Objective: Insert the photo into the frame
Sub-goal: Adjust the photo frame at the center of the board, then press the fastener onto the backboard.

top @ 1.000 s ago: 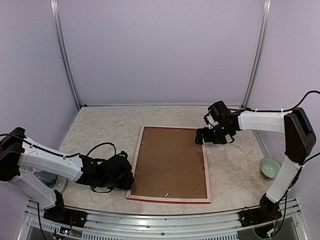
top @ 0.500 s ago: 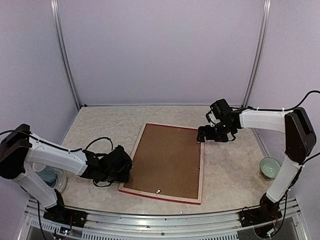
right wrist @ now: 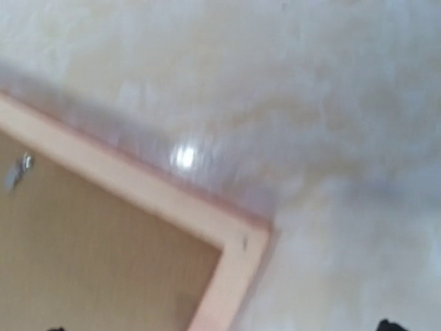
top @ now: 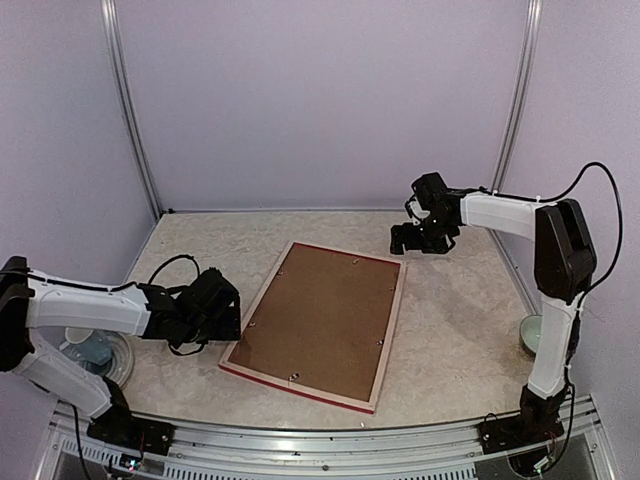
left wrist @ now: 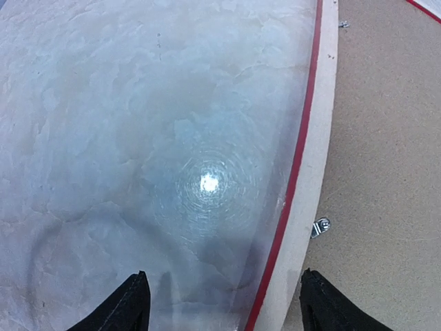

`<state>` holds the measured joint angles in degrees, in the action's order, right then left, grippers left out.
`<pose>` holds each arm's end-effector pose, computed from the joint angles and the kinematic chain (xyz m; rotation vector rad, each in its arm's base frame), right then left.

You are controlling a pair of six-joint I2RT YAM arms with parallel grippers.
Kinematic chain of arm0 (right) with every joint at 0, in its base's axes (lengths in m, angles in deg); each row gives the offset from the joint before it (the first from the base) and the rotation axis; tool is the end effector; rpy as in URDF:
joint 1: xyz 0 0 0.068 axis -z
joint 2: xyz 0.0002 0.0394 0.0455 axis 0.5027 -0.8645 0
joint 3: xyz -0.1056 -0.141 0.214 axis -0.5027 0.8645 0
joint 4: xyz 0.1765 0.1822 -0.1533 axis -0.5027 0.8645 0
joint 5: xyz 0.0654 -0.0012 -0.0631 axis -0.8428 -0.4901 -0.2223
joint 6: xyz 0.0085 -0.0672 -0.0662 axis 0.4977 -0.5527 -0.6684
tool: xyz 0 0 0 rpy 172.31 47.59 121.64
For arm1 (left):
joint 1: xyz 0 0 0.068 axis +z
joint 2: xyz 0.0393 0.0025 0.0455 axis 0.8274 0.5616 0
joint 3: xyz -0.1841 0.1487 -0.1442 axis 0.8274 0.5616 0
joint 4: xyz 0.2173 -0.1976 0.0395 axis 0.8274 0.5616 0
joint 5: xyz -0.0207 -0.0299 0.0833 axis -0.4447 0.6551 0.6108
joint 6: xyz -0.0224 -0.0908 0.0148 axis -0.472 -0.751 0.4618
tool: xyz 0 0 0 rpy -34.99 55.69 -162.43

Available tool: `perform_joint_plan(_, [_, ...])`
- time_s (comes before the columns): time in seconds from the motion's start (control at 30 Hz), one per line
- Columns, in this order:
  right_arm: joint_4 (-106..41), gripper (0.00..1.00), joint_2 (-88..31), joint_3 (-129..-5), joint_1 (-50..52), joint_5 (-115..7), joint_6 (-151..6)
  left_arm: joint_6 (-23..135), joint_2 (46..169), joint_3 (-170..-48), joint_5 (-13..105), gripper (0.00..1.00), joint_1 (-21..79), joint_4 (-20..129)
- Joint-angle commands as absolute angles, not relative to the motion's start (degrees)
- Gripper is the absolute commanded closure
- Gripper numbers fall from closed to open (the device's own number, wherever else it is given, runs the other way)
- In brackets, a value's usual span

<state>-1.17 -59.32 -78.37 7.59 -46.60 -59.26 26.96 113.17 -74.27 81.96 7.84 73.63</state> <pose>0.4517 0.1877 0.1632 -0.0505 2.5892 0.2787 0.2290 -0.1949 0.0999 -0.0083 2.4476 -0.0265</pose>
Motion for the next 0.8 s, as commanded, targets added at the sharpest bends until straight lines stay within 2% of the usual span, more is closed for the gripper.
perform_joint_plan(0.0, [3.8, 0.02, -64.7, -87.1, 8.2, -46.6, -63.4, 26.4, 107.5, -74.1, 81.3, 0.23, 7.8, 75.6])
perform_joint_plan(0.33, [5.2, 0.01, -75.3, -101.3, 7.9, -53.0, -72.7, 23.0, 104.9, -72.3, 79.1, 0.17, 4.2, 76.6])
perform_joint_plan(0.77, [-1.2, 0.04, -82.2, -106.1, 7.5, -61.5, -86.1, 24.5, 111.0, -74.4, 78.9, 0.10, 7.2, 71.5])
